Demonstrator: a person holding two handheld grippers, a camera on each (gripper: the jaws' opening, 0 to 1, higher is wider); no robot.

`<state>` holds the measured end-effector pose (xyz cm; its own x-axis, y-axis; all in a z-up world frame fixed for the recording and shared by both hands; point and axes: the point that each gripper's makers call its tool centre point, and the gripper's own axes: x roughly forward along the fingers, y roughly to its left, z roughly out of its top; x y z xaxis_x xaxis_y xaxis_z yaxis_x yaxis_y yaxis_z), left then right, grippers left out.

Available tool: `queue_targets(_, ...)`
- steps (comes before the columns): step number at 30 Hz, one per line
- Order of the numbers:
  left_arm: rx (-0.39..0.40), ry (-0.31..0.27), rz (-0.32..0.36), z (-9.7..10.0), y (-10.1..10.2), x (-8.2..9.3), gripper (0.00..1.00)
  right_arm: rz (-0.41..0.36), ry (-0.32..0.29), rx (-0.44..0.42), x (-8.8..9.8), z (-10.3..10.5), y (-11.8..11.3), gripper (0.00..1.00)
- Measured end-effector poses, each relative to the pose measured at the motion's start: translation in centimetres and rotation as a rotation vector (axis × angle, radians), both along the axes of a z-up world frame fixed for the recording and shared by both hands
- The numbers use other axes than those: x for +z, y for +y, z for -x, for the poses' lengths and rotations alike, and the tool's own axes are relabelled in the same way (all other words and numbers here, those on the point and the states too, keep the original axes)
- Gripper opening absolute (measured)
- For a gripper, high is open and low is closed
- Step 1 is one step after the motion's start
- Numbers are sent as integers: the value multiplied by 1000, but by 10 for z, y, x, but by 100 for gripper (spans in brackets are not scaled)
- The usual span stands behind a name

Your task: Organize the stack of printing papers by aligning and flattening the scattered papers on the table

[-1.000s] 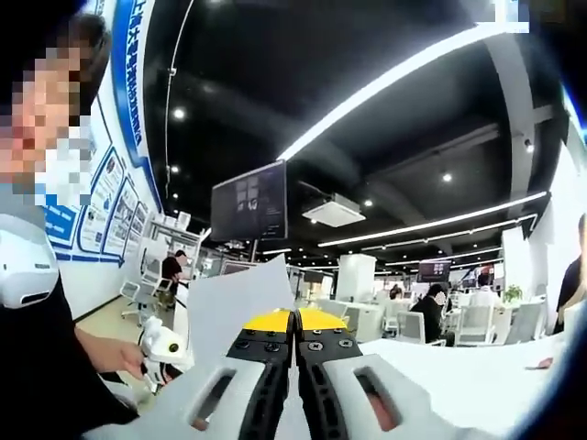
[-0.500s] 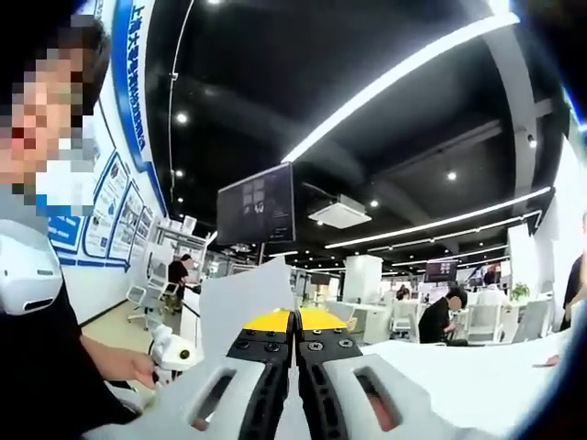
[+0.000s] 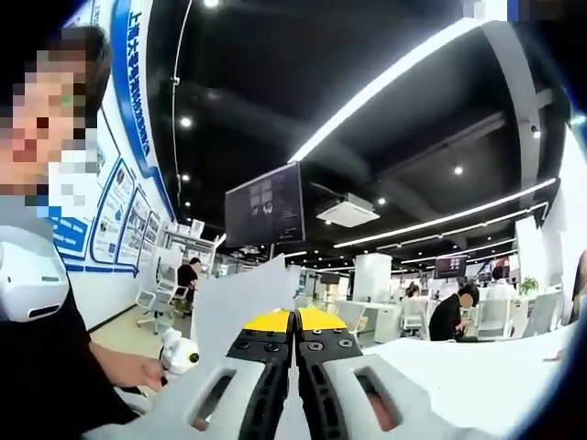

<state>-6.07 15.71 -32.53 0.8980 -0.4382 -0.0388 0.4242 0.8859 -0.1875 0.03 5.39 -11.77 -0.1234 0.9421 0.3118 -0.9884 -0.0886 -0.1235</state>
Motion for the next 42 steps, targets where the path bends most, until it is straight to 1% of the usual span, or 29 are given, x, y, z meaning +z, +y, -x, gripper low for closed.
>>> queue_targets(4, 0, -3, 5, 0, 2, 0, 63, 1, 1, 3, 0, 1, 1, 0)
queue_targets(7, -1, -8, 18, -1, -1, 2, 63, 8, 2, 8, -3, 2, 2, 0)
queue_targets(11, -9, -18, 14, -1, -4, 5, 63, 8, 8, 10, -3, 2, 2, 0)
queue_targets(14, -12, -30, 14, -2, -7, 8, 62, 3, 8, 7, -2, 0, 2, 0)
queue_targets(18, -13, -50, 20, -3, -6, 14, 62, -2, 11, 8, -1, 0, 2, 0)
queue_targets(25, -10, -69, 54, -7, -8, 21, 59, 5, 14, 11, -1, 2, 4, 0)
queue_targets(28, -14, -72, 43, -10, -11, 22, 58, 3, 11, 18, 1, 5, 4, 0)
queue_targets(32, -20, -89, 46, -12, -12, 27, 58, 5, 10, 30, 2, 8, 4, 0)
queue_targets(37, -18, -98, 44, -13, -12, 30, 57, 15, 21, 34, 0, 7, 6, 0)
queue_targets(42, -18, -115, 44, -12, -13, 37, 57, 29, 25, 40, -4, 7, 9, 0)
